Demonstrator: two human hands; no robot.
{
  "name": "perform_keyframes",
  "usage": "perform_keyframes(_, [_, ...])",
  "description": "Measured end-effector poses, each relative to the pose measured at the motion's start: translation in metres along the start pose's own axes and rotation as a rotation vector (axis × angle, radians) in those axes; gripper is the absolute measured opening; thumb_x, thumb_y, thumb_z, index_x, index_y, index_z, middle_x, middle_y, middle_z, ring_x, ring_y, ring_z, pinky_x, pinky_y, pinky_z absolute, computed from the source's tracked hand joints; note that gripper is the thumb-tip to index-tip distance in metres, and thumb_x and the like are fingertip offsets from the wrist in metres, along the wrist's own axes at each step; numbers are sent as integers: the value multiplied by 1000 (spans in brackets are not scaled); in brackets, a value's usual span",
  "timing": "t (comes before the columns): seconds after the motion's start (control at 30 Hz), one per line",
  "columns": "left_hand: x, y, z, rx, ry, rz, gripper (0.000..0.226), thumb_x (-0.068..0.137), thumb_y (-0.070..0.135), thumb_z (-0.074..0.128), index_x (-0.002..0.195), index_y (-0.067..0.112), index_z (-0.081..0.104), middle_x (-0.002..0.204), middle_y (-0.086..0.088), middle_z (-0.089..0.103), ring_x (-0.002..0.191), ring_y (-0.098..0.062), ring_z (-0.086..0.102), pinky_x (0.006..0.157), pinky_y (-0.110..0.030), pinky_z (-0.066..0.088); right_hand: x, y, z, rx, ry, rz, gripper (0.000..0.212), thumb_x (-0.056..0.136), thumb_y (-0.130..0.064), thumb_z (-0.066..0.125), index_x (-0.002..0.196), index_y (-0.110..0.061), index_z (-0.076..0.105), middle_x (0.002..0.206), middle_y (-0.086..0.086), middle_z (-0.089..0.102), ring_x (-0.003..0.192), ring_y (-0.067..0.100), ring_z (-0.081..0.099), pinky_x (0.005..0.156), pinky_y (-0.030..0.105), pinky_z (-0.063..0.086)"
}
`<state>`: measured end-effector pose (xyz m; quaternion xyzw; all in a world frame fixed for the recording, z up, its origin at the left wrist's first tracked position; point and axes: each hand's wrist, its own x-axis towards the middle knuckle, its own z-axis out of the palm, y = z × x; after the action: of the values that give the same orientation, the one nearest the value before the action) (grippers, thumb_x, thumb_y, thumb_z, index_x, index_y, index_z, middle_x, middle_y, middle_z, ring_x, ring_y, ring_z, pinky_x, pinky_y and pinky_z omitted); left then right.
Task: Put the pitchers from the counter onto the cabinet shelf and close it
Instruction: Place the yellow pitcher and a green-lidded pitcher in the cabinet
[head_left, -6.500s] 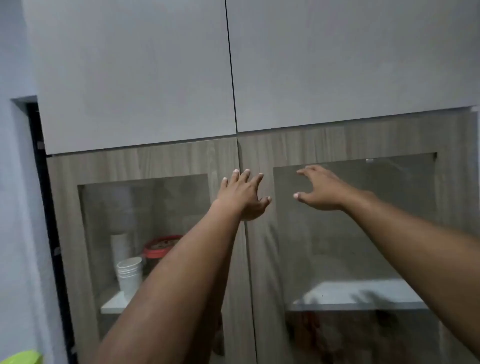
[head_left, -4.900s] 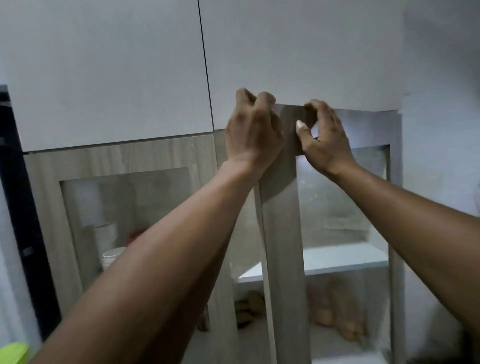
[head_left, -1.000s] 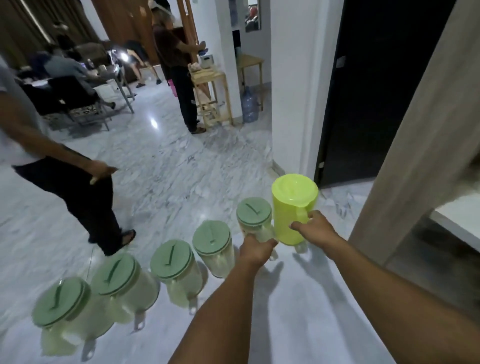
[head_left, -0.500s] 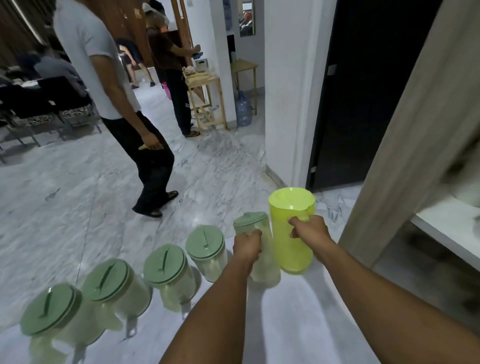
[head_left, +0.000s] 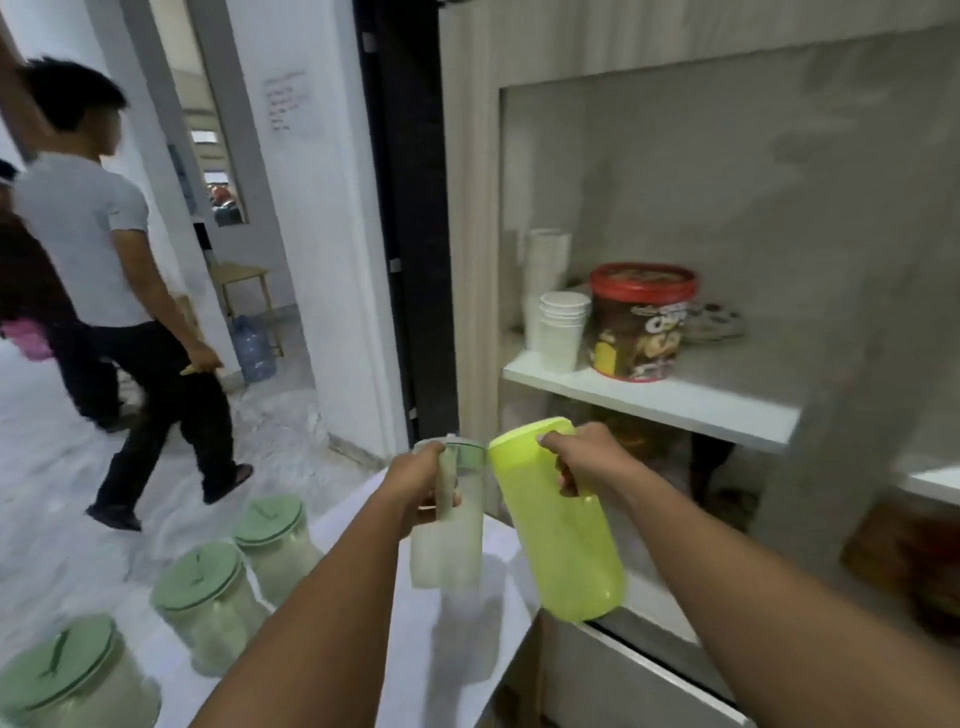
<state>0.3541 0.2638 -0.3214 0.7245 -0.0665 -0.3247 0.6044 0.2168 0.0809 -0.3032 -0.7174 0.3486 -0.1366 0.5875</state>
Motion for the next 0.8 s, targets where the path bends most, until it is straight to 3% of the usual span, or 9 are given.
perform_keyframes(0.13, [-61, 25, 62, 172, -265, 10, 41, 89, 48, 65, 104, 10, 67, 85, -13, 68, 72, -28, 65, 77, -36, 53, -80, -3, -101, -90, 70, 11, 28, 87, -27, 71, 81, -8, 51, 60, 8, 40, 42, 20, 39, 45, 26, 35])
perform_keyframes(0.23, [-98, 43, 119, 267, -448, 38, 44, 86, 49, 69, 107, 10, 68, 85, -13, 66, 68, -23, 59, 69, -31, 48, -136, -3, -175, -138, 155, 67, 33, 88, -33, 70, 74, -12, 49, 56, 5, 38, 40, 18, 35, 44, 24, 30])
perform_keyframes(0.33, [-134, 65, 184, 344, -623, 52, 41, 83, 49, 70, 97, 10, 69, 71, -9, 67, 57, -20, 59, 55, -27, 46, -192, -6, -252, -192, 216, 202, 40, 89, -45, 67, 73, -15, 47, 57, 1, 37, 41, 14, 33, 40, 20, 30])
perform_keyframes(0.43, [-180, 94, 254, 421, -775, 130, 40, 90, 50, 61, 84, 11, 65, 55, -4, 63, 52, -18, 53, 50, -24, 39, -247, -15, -323, -220, 336, 304, 43, 91, -51, 62, 68, -18, 45, 56, -1, 35, 42, 11, 30, 38, 19, 27])
perform_keyframes(0.5, [-214, 112, 300, 441, -869, 194, 40, 94, 50, 55, 84, 12, 64, 55, -2, 63, 52, -16, 51, 49, -23, 41, -285, -23, -363, -196, 472, 312, 44, 93, -49, 59, 67, -18, 44, 58, -1, 34, 46, 12, 29, 38, 20, 27])
perform_keyframes(0.67, [-265, 129, 409, 274, -920, 353, 33, 97, 43, 50, 105, 15, 64, 100, -4, 71, 81, -19, 64, 77, -32, 46, -345, -33, -443, 61, 875, 24, 44, 91, -53, 58, 67, -19, 43, 60, 2, 36, 47, 16, 36, 48, 25, 28])
perform_keyframes(0.8, [-264, 119, 491, 94, -908, 340, 32, 95, 33, 53, 113, 11, 67, 110, -6, 74, 86, -19, 64, 73, -32, 45, -344, -23, -489, 232, 1127, -242, 46, 88, -57, 60, 65, -18, 51, 58, 3, 45, 48, 17, 47, 48, 23, 38])
